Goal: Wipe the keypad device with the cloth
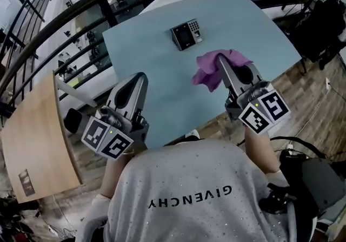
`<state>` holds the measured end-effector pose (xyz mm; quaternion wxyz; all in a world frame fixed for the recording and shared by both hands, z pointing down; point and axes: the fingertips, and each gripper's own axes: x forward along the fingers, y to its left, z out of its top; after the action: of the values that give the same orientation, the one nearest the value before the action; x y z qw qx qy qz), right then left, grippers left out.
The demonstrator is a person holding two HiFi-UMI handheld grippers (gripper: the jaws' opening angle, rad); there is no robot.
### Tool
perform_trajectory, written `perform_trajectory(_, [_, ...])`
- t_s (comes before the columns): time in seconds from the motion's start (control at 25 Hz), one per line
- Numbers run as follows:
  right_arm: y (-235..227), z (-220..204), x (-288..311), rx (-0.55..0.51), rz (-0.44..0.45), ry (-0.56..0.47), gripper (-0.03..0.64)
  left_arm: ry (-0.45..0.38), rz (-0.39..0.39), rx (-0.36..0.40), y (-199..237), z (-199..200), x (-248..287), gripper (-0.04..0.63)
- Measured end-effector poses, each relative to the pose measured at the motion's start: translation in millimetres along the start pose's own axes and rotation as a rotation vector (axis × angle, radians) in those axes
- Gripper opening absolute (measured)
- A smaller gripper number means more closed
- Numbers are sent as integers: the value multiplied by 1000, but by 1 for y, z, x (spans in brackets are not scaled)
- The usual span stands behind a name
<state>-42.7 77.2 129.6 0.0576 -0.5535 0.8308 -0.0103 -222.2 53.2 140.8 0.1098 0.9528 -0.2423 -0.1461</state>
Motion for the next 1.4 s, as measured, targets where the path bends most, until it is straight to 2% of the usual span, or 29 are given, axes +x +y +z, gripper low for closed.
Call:
perform_trajectory(0.08, [-33, 4, 20, 13, -11, -35, 15, -44, 4, -54, 13, -7, 23, 2])
perform_trajectory(0.16, [-61, -1, 41, 32, -1, -47, 15, -42, 22, -86, 29, -21, 44, 2])
perform_trajectory(0.4, [-133, -41, 98, 47, 107, 24, 15, 111, 74, -73, 64, -70, 109, 2])
perform_trajectory(0.56, [-179, -76, 136, -9, 192, 93, 15, 184, 101, -90, 80, -103, 159, 2])
perform_trajectory(0.76, [-178, -129, 208, -179, 252, 180, 15, 213, 201, -140, 129, -130, 172, 2])
perform_trajectory(0.84, [-170, -153, 235, -216, 272, 206, 15, 216, 247, -164, 149, -139, 168, 2])
perform_trajectory(1.04, [-158, -219, 277, -236, 274, 272, 15, 220, 367, -242, 176, -163, 146, 1])
perform_trajectory(1.24, [-172, -263, 286, -268, 247, 331, 15, 269, 381, -268, 174, -191, 146, 0])
perform_trajectory(1.32, [-184, -277, 291, -243, 232, 357, 15, 286, 388, -289, 178, -202, 146, 0])
perform_trajectory(1.4, [-204, -282, 293, -200, 180, 361, 15, 304, 393, -303, 181, -210, 147, 2])
